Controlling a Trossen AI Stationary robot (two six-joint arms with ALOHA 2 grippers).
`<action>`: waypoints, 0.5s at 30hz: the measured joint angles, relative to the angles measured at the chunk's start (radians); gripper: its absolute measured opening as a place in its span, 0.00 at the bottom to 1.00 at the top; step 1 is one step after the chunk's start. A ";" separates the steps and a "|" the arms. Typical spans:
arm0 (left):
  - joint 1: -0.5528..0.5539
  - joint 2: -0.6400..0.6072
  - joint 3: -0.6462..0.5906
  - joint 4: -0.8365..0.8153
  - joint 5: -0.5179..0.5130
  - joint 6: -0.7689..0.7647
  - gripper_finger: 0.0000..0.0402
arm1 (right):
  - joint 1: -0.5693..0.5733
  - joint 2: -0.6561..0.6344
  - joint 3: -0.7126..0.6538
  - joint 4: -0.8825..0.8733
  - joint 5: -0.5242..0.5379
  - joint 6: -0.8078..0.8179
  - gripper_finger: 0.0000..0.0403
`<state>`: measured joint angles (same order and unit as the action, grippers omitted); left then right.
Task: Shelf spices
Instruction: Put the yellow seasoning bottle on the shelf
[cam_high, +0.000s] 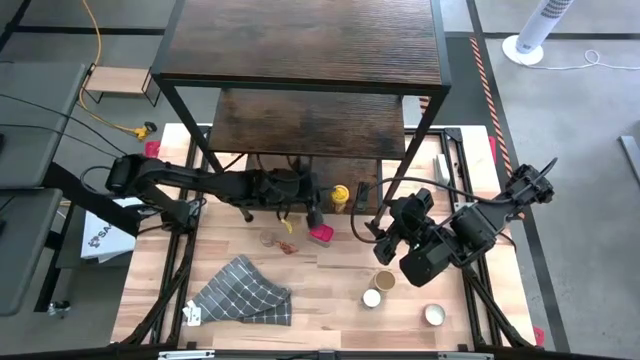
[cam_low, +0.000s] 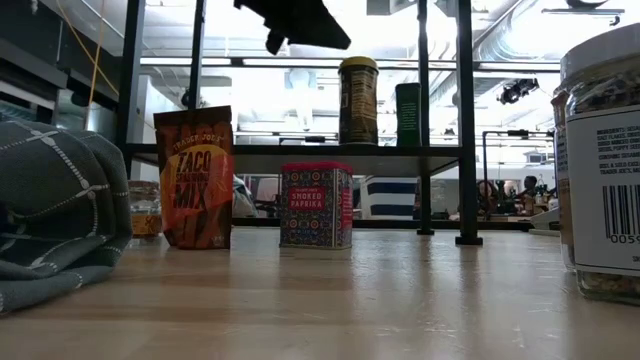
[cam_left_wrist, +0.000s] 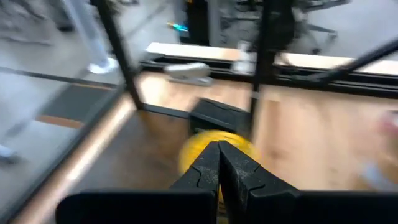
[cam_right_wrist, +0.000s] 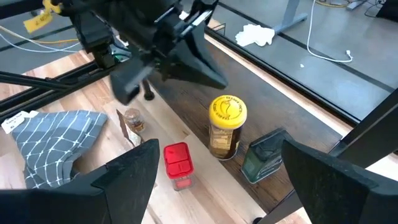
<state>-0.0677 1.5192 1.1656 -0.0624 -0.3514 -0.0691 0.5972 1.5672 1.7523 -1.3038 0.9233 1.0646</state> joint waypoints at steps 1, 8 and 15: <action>-0.016 0.000 -0.007 -0.003 0.025 -0.021 0.00 | 0.006 -0.001 0.000 0.000 -0.009 0.000 0.83; -0.170 0.048 -0.109 -0.018 0.004 -0.188 0.00 | 0.071 -0.006 0.000 -0.039 -0.041 0.062 0.83; -0.157 0.117 -0.125 0.044 -0.117 -0.210 0.00 | 0.107 -0.004 0.000 -0.157 -0.022 0.229 0.83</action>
<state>-0.2243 1.6358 1.0409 -0.0179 -0.4687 -0.2787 0.7046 1.5631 1.7523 -1.4609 0.9017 1.2934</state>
